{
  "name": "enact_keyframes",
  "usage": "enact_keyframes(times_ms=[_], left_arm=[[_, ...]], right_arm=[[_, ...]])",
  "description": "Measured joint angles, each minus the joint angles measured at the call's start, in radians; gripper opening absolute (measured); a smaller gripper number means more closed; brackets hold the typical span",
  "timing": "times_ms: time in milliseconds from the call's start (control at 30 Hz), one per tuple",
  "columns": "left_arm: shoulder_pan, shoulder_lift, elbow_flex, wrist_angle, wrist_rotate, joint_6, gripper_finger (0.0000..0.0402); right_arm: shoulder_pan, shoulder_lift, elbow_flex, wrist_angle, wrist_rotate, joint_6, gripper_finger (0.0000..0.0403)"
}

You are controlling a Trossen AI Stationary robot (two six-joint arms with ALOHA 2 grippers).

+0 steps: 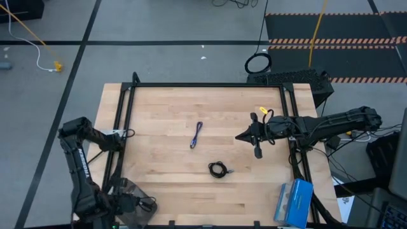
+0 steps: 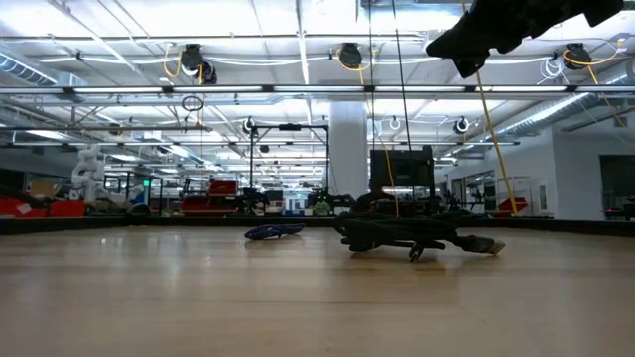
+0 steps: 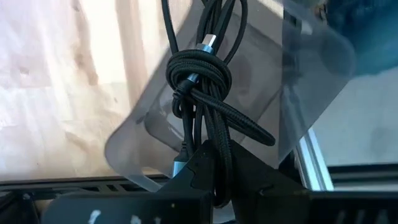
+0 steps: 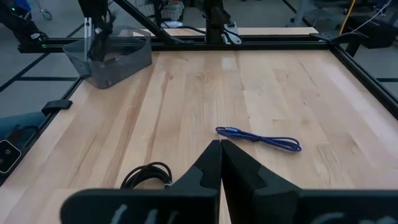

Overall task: Pick and place USB-C Cables
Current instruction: Put the bottom black charger cable into the black bin

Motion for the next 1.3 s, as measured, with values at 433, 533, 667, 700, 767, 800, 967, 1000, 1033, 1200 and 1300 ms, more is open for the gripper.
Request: enact_keyframes(times_ms=[433,533,667,700,767,800,967,1000,1033,1200,1300], left_arm=[[0.013,-0.006,-0.156,0.178,0.118,0.029,0.0026],[0.012,-0.006,-0.19,0.214,0.138,0.024,0.0026],[0.013,-0.007,-0.229,0.236,0.139,0.011,0.0027],[0.013,-0.007,-0.239,0.241,0.139,0.005,0.0029],[0.013,-0.007,-0.255,0.257,0.139,0.002,0.0035],[0.013,-0.007,-0.262,0.265,0.139,0.0,0.004],[0.013,-0.007,-0.291,0.278,0.144,-0.035,0.0075],[0.013,-0.007,-0.296,0.277,0.154,-0.04,0.0081],[0.013,-0.007,-0.3,0.277,0.165,-0.044,0.0087],[0.021,-0.007,-0.307,0.278,0.221,-0.06,0.0111],[0.044,-0.007,-0.307,0.277,0.277,-0.076,0.0121]], right_arm=[[0.0,0.0,0.0,0.001,0.0,0.0,0.0],[0.0,0.0,0.0,0.002,0.0,0.0,0.0],[0.0,0.0,0.0,0.002,0.0,0.0,0.0],[0.0,0.0,0.0,0.002,0.0,0.0,0.0],[0.0,0.0,0.0,0.001,0.0,0.0,0.0],[0.0,0.0,0.0,0.002,0.0,0.0,0.0],[0.0,0.0,0.0,0.002,0.0,0.0,0.0],[0.0,0.0,0.0,0.002,0.0,0.0,0.0],[0.0,0.0,0.0,0.002,0.0,0.0,0.0],[0.0,0.0,0.0,0.009,0.0,0.0,0.0],[0.0,0.0,0.0,0.021,-0.001,0.0,0.0]])
